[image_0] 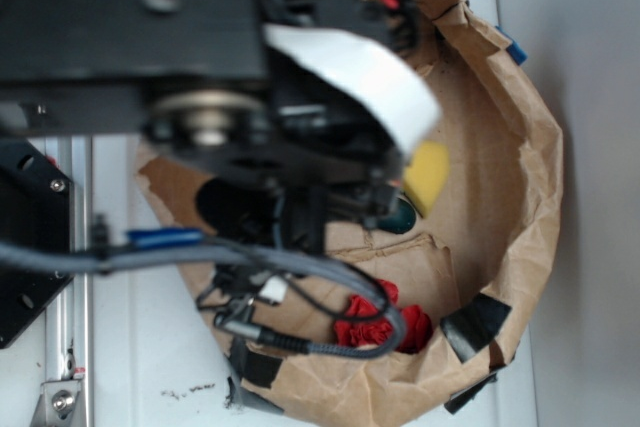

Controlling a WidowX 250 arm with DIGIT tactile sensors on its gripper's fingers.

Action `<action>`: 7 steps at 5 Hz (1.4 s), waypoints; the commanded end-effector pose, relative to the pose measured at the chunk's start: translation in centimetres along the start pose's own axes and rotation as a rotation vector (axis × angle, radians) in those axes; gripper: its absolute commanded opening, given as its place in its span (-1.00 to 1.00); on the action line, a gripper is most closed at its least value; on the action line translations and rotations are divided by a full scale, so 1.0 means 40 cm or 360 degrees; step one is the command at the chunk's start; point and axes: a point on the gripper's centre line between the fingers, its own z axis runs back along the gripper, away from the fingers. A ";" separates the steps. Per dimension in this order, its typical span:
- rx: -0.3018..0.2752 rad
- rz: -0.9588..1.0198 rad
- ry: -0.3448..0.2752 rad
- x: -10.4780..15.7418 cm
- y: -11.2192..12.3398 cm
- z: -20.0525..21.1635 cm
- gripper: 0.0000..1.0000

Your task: Grab the rock.

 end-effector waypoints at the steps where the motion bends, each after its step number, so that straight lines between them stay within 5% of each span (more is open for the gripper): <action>1: -0.0057 -0.0207 -0.0156 0.024 -0.006 0.071 1.00; 3: -0.0057 -0.0207 -0.0156 0.024 -0.006 0.071 1.00; 7: -0.0083 -0.0382 -0.0045 0.065 0.060 -0.158 1.00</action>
